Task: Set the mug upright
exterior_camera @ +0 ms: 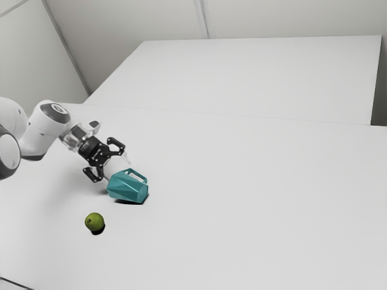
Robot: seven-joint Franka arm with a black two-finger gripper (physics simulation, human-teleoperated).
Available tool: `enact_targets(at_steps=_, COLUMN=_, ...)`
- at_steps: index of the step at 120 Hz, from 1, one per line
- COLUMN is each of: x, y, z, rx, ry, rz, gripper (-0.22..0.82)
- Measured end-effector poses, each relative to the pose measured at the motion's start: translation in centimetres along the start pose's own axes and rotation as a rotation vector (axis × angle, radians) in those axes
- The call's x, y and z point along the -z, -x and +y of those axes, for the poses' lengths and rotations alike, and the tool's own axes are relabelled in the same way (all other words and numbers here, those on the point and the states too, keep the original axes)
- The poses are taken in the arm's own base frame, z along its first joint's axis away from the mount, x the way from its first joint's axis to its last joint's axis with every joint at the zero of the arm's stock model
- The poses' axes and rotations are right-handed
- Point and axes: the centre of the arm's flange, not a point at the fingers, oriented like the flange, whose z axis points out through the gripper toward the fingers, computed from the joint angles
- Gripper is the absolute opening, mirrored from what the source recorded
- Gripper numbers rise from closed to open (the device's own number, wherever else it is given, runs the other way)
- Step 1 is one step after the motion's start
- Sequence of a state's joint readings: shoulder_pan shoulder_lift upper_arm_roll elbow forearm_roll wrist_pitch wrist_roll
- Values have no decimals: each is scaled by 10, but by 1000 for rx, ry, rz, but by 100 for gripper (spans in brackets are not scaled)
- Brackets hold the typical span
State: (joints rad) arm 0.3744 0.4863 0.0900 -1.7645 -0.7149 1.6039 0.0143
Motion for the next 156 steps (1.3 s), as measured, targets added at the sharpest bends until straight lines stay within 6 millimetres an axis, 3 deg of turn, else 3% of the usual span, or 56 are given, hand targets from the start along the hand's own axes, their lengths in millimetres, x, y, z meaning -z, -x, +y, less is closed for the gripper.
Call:
enact_targets(at_steps=21, x=-14, y=1, z=13, rx=-16, ry=10, rz=-23, gripper=58)
enact_targets(at_steps=43, x=-13, y=2, z=16, rx=-24, ry=1, rz=-21, gripper=12)
enact_targets(at_steps=63, x=-11, y=4, z=18, rx=-28, ry=-1, rz=-21, gripper=-7)
enact_targets(at_steps=97, x=-10, y=12, z=37, rx=-52, ry=-12, rz=-20, gripper=-16)
enact_targets(at_steps=130, x=-18, y=67, z=122, rx=-272, ry=-366, rz=133, gripper=-18)
enact_targets(at_steps=156, x=-35, y=86, z=162, rx=-461, ry=-665, rz=367, gripper=-18)
